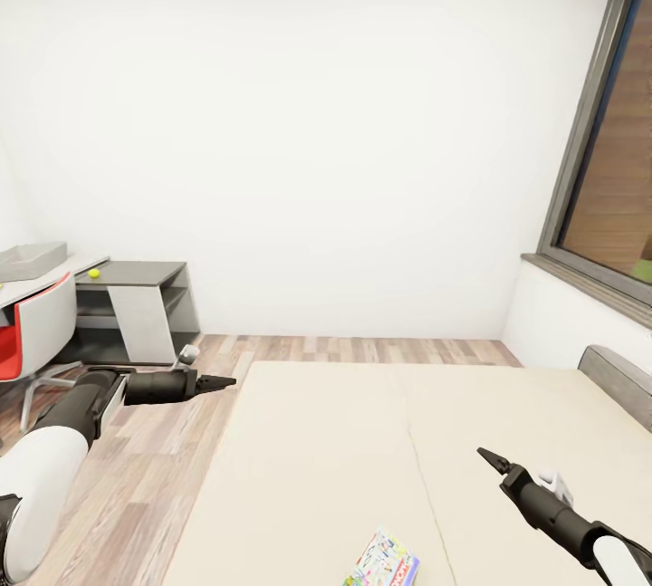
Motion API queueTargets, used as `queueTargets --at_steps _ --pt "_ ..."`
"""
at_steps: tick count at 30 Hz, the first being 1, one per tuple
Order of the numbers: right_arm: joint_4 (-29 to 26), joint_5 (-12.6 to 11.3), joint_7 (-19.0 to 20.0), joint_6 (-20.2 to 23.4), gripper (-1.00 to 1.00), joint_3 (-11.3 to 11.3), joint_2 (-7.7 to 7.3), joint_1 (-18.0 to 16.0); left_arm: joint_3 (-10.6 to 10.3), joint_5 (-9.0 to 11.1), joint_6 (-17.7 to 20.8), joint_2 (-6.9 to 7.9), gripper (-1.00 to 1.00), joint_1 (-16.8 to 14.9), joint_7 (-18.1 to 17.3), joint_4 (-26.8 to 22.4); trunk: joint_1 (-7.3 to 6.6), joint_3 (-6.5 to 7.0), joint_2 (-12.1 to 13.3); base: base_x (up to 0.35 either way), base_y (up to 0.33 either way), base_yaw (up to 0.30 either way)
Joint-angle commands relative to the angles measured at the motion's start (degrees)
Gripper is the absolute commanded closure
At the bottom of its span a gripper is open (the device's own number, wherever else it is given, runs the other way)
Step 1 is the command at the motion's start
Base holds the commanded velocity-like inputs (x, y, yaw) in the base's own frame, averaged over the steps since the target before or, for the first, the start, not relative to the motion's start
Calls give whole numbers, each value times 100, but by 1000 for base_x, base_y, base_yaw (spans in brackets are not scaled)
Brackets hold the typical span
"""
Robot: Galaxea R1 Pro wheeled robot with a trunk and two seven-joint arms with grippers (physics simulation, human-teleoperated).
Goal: Put all the toys in the child's room - the three board games (two on the bed and one on the table), the two jigsaw puzzles on the table, and the tennis ball on the table - inside the toy box on the table in the child's room.
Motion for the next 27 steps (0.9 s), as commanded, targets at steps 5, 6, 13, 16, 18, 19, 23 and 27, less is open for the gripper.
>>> queueTargets --at_steps 5,6,13,16,18,19,23,27 --pt "2 -14 11 37 -100 -11 5 -2 38 -61 62 -6 -100 -3 -49 -2 2 -3 -4 0 -40 0" --pt "2 -13 11 37 -100 -10 3 -2 38 -61 62 -6 -100 -3 -49 -1 2 -3 -4 0 -13 0" --pt "2 -10 11 47 -100 -4 2 -2 38 -61 62 -5 -100 -3 -51 -3 2 -3 -4 0 -3 0" --pt "2 -10 11 41 -100 -4 3 -2 38 -61 60 -2 -100 -3 -51 -2 2 -3 -4 0 0 0" --pt "2 -10 11 40 -100 -4 4 -2 38 -61 61 -3 -100 -3 -51 -3 2 -3 -4 0 0 0" --pt "2 -8 11 41 -100 -3 6 -2 38 -61 62 -4 -100 -3 -50 -3 2 -3 -4 0 0 0" --pt "-4 -3 11 39 -100 0 9 -2 38 -62 62 -2 -100 -3 -52 -3 2 -3 -4 0 0 0" --pt "-14 12 -30 68 -100 28 10 -7 40 -61 59 3 -100 -3 -57 -3 2 -3 -4 0 0 0"
